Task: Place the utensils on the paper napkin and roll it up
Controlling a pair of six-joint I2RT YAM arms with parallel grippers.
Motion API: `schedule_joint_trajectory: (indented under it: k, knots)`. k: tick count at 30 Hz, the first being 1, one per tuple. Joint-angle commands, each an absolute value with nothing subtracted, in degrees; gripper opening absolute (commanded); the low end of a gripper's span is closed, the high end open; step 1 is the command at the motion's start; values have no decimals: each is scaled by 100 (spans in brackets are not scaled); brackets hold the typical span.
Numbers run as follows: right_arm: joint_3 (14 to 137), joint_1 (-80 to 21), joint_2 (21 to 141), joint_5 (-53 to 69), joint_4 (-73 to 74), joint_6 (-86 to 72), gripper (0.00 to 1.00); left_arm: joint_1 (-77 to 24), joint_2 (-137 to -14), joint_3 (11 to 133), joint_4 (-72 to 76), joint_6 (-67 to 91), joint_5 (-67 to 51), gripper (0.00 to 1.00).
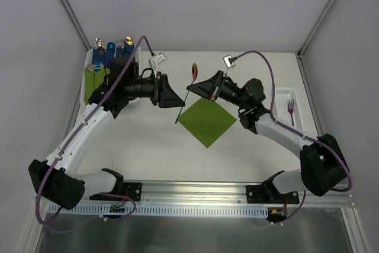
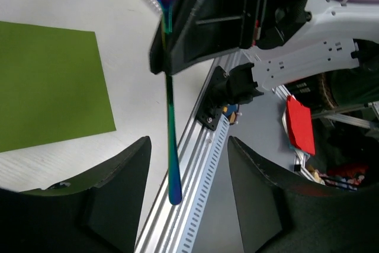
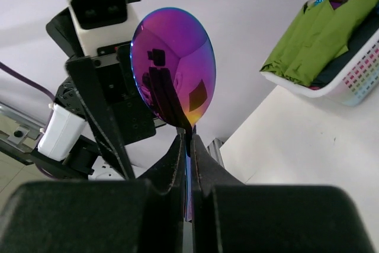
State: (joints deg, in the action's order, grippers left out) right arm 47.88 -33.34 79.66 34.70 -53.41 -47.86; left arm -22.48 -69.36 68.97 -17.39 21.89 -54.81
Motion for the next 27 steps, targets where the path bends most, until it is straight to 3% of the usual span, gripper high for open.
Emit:
schedule_joint_trajectory:
  k: [1,20,25,27]
  knots:
    - [4764,-3375,7937,3278,-6275,-4983,0,-2268,-6934,6996,-1406,2531,-5089,54]
    - [4500,-3753,8112,3226,-6872,-5229,0,-2584,-6908,7075,-1397,2496,-4983,40]
    - [4500,-3788,8200,3261,-6952,-5309,0,-2593,-7031,7198,-1397,2531,-5053,25]
    - [4500,-3788,8209,3296,-6952,-5300,0,-2593,-7075,7216,-1397,2558,-5071,24]
